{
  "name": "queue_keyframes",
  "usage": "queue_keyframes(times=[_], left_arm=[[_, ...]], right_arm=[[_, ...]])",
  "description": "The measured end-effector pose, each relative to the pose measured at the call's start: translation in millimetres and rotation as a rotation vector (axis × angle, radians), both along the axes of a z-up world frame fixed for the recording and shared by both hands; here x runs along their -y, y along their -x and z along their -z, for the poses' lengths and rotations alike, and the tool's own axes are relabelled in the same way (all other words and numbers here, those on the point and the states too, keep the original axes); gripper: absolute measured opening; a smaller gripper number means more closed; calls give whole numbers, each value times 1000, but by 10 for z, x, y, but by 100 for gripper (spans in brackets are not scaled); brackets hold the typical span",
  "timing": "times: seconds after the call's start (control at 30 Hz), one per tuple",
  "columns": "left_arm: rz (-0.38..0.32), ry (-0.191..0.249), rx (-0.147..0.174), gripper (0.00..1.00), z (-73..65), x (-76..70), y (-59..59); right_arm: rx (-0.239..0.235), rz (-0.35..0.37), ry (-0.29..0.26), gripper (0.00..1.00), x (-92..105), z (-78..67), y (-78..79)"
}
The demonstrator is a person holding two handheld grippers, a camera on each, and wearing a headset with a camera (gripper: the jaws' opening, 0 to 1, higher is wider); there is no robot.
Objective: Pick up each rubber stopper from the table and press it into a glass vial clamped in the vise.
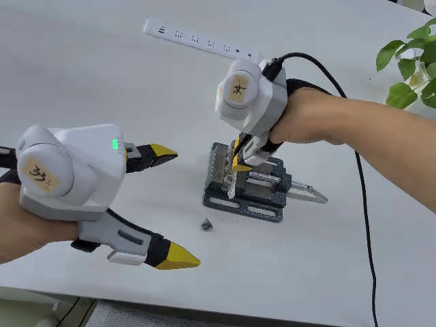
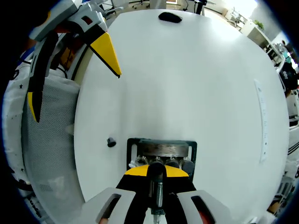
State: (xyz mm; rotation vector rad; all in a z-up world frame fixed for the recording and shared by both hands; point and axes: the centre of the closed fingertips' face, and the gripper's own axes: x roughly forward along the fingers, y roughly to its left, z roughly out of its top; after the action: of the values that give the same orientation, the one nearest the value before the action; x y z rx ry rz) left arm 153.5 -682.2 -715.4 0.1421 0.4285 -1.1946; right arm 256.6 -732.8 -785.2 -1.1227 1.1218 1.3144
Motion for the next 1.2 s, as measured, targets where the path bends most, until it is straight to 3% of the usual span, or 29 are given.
queue_keyframes(times=[0.47, 1.2], left_arm=[[-3, -5, -5, 94, -14, 6, 15], [-2, 2, -5, 93, -5, 6, 7]], right_arm=[[9, 5, -52, 7, 3, 5, 7], [15, 30, -88, 8, 28, -56, 12]])
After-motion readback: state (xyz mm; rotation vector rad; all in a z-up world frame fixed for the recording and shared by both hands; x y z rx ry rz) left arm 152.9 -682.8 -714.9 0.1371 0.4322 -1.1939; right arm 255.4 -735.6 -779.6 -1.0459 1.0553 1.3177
